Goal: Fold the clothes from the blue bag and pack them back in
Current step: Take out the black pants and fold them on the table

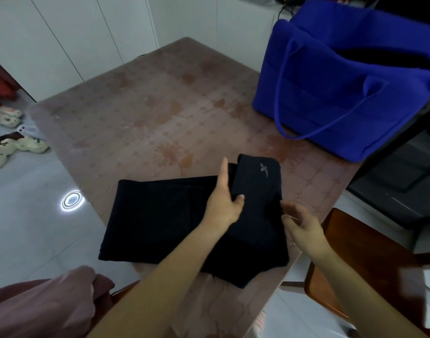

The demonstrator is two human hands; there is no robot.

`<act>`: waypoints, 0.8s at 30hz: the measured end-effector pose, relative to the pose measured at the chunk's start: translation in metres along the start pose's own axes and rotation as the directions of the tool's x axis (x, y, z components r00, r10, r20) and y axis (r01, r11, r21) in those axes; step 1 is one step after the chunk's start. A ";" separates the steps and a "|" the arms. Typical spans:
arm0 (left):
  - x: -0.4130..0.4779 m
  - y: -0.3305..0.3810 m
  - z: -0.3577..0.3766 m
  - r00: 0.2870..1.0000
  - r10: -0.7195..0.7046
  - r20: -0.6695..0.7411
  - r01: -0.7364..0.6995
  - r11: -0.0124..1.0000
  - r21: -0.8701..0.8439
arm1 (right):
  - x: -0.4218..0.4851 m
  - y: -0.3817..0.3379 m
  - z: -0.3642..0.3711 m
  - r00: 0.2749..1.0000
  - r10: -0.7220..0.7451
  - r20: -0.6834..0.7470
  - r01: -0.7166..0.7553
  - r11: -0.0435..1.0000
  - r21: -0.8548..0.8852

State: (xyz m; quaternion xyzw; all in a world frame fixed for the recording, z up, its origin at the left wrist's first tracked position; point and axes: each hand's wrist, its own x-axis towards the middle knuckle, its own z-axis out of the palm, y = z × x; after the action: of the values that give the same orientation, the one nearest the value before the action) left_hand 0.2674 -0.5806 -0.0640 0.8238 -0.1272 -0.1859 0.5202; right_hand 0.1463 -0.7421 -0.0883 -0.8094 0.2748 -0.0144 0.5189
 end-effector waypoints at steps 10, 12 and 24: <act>-0.032 -0.090 -0.179 0.984 -0.144 -0.108 0.154 0.984 0.091 | 0.007 -0.026 0.056 0.995 -0.040 0.091 0.051 0.992 -0.112; -0.036 -0.107 -0.191 0.979 -0.161 -0.126 0.181 0.969 0.169 | 0.009 -0.029 0.068 0.995 -0.042 0.092 0.059 0.981 -0.184; -0.046 -0.137 -0.184 0.925 -0.124 -0.360 0.295 0.833 0.469 | 0.013 -0.038 0.124 0.997 0.068 0.045 -0.063 0.994 -0.091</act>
State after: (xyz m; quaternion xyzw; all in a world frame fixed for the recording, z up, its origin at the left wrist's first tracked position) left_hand 0.3087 -0.3545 -0.1080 0.9603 0.0046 -0.0678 0.2705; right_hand 0.2119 -0.6330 -0.1171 -0.8225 0.2890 0.0344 0.4887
